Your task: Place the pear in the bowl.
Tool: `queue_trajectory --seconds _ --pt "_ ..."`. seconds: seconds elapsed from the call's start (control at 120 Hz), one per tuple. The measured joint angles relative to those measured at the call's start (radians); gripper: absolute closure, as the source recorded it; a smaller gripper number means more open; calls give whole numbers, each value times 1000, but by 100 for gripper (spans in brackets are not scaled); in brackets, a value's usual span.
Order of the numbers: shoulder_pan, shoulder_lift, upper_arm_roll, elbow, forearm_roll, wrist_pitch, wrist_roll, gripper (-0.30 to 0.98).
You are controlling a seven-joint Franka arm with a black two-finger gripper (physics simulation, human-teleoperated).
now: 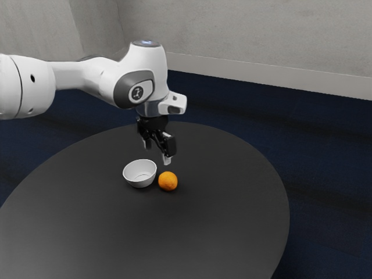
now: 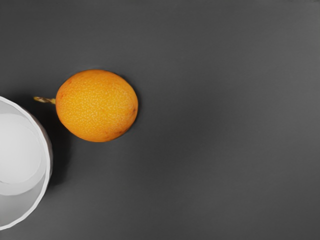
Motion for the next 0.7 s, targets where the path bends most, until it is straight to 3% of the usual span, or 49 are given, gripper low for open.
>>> queue_trajectory --seconds 0.7 --pt "48 196 6 -8 -17 244 234 0"
